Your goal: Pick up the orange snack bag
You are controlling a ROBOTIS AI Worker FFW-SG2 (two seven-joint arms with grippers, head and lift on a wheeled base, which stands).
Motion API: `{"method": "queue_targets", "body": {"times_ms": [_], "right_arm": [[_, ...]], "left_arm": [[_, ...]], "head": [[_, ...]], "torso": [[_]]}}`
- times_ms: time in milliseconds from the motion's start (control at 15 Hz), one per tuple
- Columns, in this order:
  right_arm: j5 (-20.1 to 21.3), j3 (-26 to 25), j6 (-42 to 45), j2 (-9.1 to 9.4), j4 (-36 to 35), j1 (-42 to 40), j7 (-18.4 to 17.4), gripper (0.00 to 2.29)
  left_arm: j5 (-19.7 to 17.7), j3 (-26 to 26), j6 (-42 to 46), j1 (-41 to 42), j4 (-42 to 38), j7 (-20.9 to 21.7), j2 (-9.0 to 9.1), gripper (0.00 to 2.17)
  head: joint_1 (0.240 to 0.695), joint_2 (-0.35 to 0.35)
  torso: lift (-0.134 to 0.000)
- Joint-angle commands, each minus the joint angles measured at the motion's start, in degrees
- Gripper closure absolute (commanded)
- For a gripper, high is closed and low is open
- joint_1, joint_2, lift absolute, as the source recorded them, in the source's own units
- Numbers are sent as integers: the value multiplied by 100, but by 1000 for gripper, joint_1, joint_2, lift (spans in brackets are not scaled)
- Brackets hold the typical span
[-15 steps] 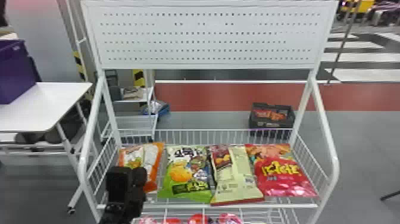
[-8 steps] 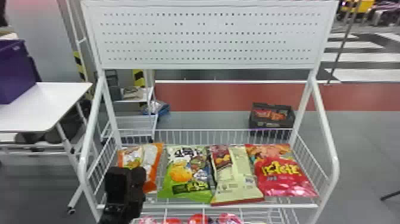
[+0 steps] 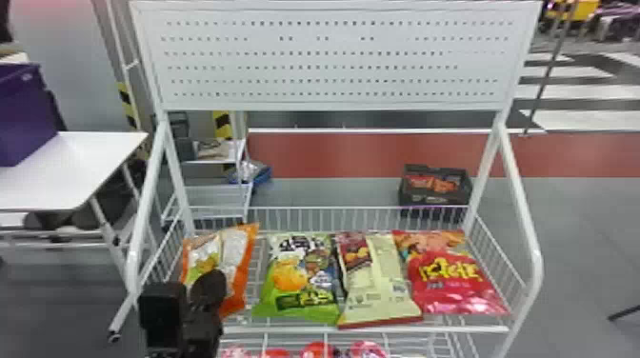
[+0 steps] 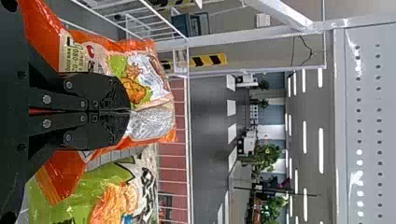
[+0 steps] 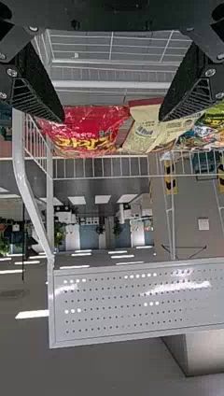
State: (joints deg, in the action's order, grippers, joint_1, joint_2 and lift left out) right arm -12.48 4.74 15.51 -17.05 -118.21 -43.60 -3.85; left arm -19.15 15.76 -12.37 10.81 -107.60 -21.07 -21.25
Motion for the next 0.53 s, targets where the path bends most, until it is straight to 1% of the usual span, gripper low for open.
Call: {"method": "queue_targets", "body": {"times_ms": [0,67,133,267,467], "right_arm": [[0,0,0,0,0,1,-1,144],[0,0,0,0,0,1,-1,144],[0,9,0,0,0,9,-1,144],[9,53,0,0,0,36,-1,144],[9,79,0,-18,0,45,-1,144]], "left_arm": [[-1,-197,116,510,-437,24,-116,1376],[-1,-311,204,791,-621,42,-133,1376],[16,-328,327,984,-744,59,-160,1376],[25,-328,467,1283,-955,15,-283,1376],[52,-434,784,1767,-1166,15,-362,1376]], "head": [[499,0],[499,0],[499,0],[499,0],[499,0]], "torso": [[0],[0],[0],[0],[0]]}}
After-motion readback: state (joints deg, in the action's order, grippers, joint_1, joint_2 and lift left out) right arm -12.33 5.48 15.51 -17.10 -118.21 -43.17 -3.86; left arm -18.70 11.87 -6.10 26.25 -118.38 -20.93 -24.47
